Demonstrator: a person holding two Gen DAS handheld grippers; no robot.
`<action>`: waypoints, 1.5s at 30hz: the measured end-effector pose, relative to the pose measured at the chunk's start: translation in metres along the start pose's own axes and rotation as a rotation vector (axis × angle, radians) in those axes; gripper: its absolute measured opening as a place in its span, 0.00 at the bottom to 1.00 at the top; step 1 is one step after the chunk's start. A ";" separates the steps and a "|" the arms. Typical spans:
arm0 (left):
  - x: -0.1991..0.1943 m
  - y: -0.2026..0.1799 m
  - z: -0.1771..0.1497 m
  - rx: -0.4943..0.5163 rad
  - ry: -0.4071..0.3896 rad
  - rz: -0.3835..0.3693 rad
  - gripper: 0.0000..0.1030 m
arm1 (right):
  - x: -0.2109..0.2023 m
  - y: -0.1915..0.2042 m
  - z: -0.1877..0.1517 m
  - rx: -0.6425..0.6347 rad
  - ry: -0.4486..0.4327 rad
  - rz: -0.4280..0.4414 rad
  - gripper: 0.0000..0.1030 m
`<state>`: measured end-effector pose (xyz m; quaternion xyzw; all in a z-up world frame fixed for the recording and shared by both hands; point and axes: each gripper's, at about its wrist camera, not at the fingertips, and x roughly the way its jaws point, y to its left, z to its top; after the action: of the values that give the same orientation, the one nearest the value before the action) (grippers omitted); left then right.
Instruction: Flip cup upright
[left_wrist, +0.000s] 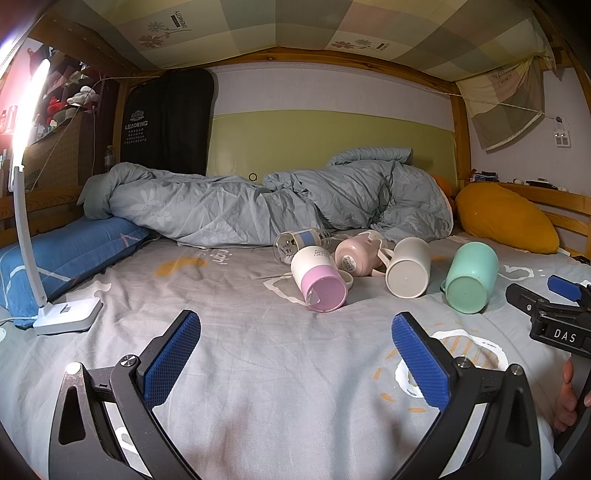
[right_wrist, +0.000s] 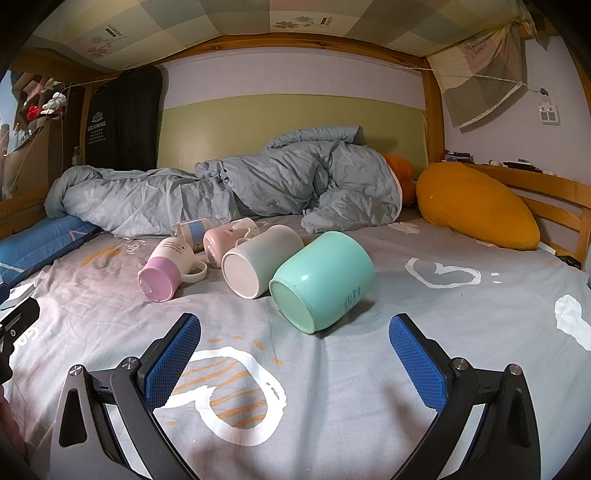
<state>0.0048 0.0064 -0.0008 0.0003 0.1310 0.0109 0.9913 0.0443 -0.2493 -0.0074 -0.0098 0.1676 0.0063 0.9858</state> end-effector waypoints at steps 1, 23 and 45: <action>0.000 0.001 0.000 0.000 0.000 0.000 1.00 | 0.000 0.000 0.000 0.000 0.000 0.000 1.00; 0.001 0.004 -0.003 -0.005 0.002 0.004 1.00 | -0.001 -0.003 -0.003 0.018 0.021 -0.008 1.00; 0.001 0.006 -0.005 -0.018 0.012 0.013 1.00 | 0.011 -0.011 0.004 0.094 0.101 -0.051 1.00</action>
<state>0.0046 0.0129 -0.0059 -0.0077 0.1367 0.0187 0.9904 0.0563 -0.2600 -0.0074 0.0321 0.2168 -0.0272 0.9753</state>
